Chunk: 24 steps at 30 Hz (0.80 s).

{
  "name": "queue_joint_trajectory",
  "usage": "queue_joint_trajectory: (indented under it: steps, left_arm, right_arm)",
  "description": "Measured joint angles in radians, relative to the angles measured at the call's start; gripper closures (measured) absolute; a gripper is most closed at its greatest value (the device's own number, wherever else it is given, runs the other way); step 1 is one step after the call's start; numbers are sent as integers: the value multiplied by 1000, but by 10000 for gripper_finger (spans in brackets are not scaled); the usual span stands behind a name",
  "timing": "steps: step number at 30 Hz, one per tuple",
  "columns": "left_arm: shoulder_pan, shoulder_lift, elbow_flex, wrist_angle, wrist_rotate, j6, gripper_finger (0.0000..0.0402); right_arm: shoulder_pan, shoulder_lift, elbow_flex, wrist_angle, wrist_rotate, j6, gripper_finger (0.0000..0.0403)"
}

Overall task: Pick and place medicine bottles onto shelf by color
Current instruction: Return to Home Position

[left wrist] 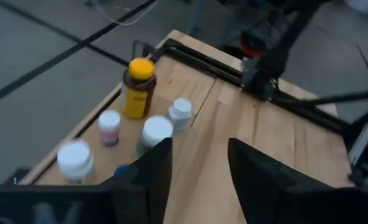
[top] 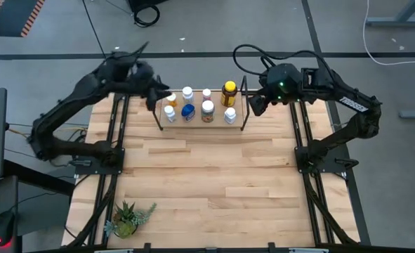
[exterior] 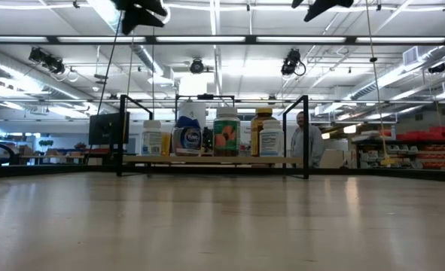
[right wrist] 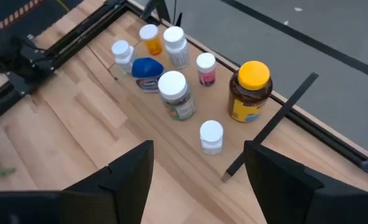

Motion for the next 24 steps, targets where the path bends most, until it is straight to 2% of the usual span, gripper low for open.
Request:
queue_joint_trajectory:
  steps: [4, 10, 18, 24]
  left_arm:
    - [-12, -152, -120, 7, -100, -128, 266]
    - [-87, -358, -266, 78, -218, -313, 318]
    - [-205, -569, -408, 100, -362, -422, 391]
    - [-226, -736, -579, 282, -383, -464, 392]
  right_arm:
    - [-20, 0, 0, -2, -2, -6, 153]
    - [-49, 0, 0, -5, -2, -17, 162]
    - [-72, 0, 0, -4, 1, 13, 167]
    - [-72, 0, 0, -5, 13, 58, 167]
